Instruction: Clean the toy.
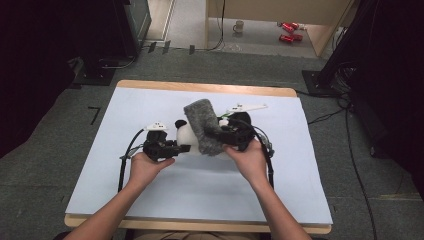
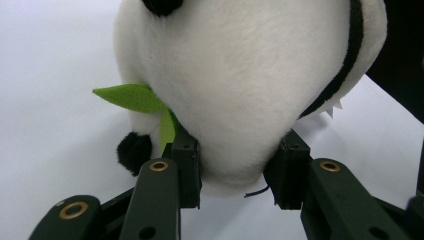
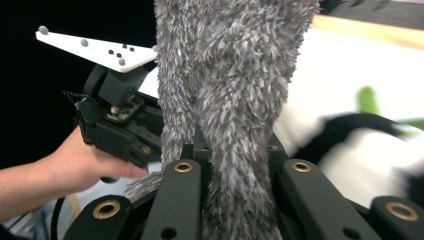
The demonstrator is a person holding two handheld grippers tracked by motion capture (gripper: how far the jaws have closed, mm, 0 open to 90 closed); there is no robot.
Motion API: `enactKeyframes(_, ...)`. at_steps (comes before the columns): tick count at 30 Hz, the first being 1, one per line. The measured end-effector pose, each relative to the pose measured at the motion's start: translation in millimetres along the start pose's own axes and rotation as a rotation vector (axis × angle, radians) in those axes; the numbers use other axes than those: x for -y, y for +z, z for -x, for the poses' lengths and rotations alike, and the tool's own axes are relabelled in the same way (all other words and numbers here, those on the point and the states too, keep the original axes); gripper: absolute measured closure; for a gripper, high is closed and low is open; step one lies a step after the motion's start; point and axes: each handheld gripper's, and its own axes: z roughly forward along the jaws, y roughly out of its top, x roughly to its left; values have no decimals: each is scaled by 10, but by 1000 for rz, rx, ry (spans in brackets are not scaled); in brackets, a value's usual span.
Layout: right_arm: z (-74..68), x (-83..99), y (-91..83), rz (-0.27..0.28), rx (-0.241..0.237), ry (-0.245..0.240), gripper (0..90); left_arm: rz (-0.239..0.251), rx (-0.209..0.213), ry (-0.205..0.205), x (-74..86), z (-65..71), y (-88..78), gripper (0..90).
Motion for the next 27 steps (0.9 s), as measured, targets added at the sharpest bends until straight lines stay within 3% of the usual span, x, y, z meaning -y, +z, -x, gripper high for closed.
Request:
enactKeyframes(4, -144, 65, 284, -47, 2, -36, 779, 62, -23, -17, 54, 30, 29, 623)
enactKeyframes(7, -97, 166, 481, -66, 20, -8, 771, 71, -69, -1, 68, 54, 57, 621)
enactKeyframes(9, -58, 215, 522, -48, 30, -31, 774, 72, -88, 32, 84, 77, 84, 622)
enactKeyframes(11, -36, 218, 520, -53, 57, -67, 776, 73, -81, 27, 80, 73, 103, 623)
enactKeyframes(17, 104, 234, 486, -61, 83, -79, 777, 65, -72, 20, 74, -17, 145, 623)
enactKeyframes(20, 191, 248, 433, -67, 129, -69, 775, 70, -51, -2, 62, -110, 142, 622)
enactKeyframes(23, 284, 252, 355, -62, 127, -27, 778, 73, -41, 0, 49, -128, 149, 619)
enactKeyframes(27, 346, 237, 274, -60, 136, -24, 783, 75, -22, -5, 38, -181, 154, 617)
